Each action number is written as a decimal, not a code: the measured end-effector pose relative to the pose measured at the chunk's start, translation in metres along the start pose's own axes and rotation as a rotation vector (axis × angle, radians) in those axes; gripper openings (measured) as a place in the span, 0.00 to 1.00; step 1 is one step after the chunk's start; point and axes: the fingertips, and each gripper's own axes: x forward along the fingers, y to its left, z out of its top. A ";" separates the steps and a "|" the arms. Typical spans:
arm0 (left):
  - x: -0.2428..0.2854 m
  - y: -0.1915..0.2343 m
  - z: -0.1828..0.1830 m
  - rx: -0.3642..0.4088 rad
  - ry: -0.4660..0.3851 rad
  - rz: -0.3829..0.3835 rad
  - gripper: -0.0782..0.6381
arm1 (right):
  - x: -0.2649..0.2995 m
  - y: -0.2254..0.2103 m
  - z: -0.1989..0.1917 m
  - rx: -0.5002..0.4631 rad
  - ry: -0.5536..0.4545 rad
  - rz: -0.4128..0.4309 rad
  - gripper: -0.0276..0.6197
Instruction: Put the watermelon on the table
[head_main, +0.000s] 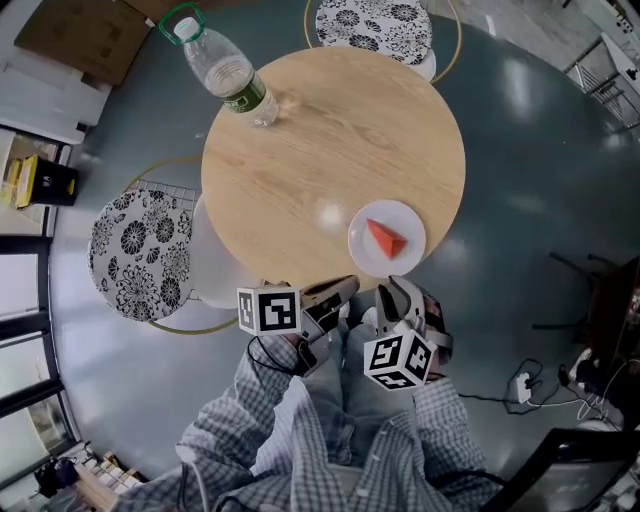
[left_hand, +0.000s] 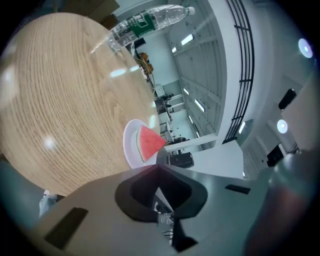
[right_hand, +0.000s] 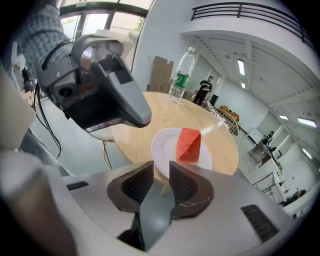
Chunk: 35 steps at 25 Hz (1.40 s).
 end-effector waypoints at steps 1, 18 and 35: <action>-0.003 -0.005 0.001 0.026 -0.005 -0.001 0.12 | -0.008 -0.006 0.004 0.064 -0.041 -0.002 0.17; -0.057 -0.114 0.018 0.335 -0.094 -0.066 0.12 | -0.136 -0.060 0.084 0.708 -0.539 0.117 0.05; -0.081 -0.193 0.054 0.530 -0.197 -0.142 0.12 | -0.177 -0.109 0.139 0.698 -0.737 0.083 0.05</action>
